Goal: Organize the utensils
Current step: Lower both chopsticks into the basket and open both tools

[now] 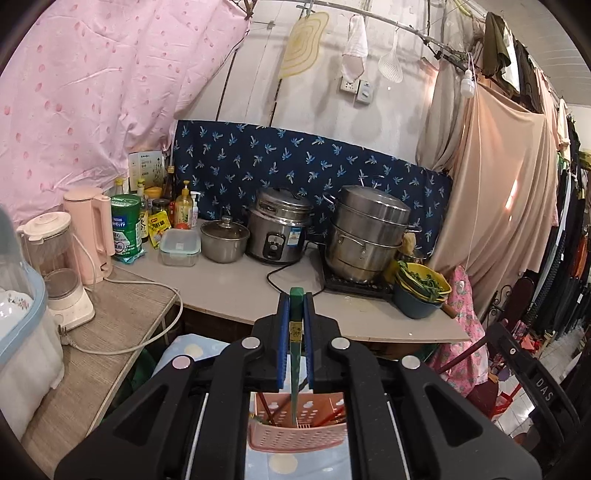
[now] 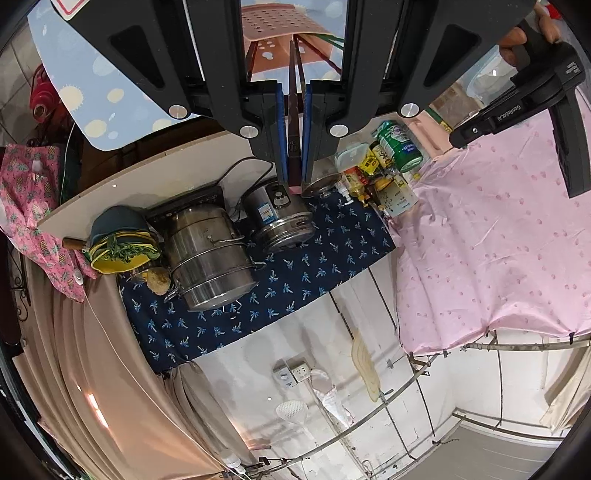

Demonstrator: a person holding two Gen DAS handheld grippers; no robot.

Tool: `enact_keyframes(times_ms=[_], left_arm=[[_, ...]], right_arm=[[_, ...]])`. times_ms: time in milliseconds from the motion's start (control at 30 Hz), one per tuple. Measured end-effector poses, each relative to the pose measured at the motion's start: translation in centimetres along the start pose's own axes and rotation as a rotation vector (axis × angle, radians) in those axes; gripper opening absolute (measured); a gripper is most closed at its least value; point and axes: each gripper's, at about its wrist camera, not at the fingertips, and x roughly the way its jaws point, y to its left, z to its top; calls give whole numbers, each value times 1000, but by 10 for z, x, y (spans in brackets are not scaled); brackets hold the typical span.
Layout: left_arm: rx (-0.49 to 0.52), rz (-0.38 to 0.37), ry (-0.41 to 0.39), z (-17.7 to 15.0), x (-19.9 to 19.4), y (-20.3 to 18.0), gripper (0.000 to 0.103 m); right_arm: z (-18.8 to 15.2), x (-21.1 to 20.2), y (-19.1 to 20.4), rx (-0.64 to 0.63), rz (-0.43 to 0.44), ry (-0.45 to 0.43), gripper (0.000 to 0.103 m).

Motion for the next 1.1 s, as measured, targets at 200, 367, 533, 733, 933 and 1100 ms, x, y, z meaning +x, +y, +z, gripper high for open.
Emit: enact_keyframes(times_ms=[200,367,533,733,933,1100], left_arm=[[19,27,29,-14,27,3,7],[18,32,75,-29,43,10,7],[20,37,112,-40,55,12,7],[33,48,111,-47,57,10,18],[29,75,100,-51,51,9,50],[42,86,111,-53,47,6,50]], right_arm=[[-22,42,0,-40,-27,77,7],[-44,66,-10,-54,-55,137,7],[-56,76,-16,-55,-70,172,8],[-59,74,-16,-68,-78,174,19],[-57,64,-17,-54,-75,156,44],[-57,56,-13,-73,-76,155,44]])
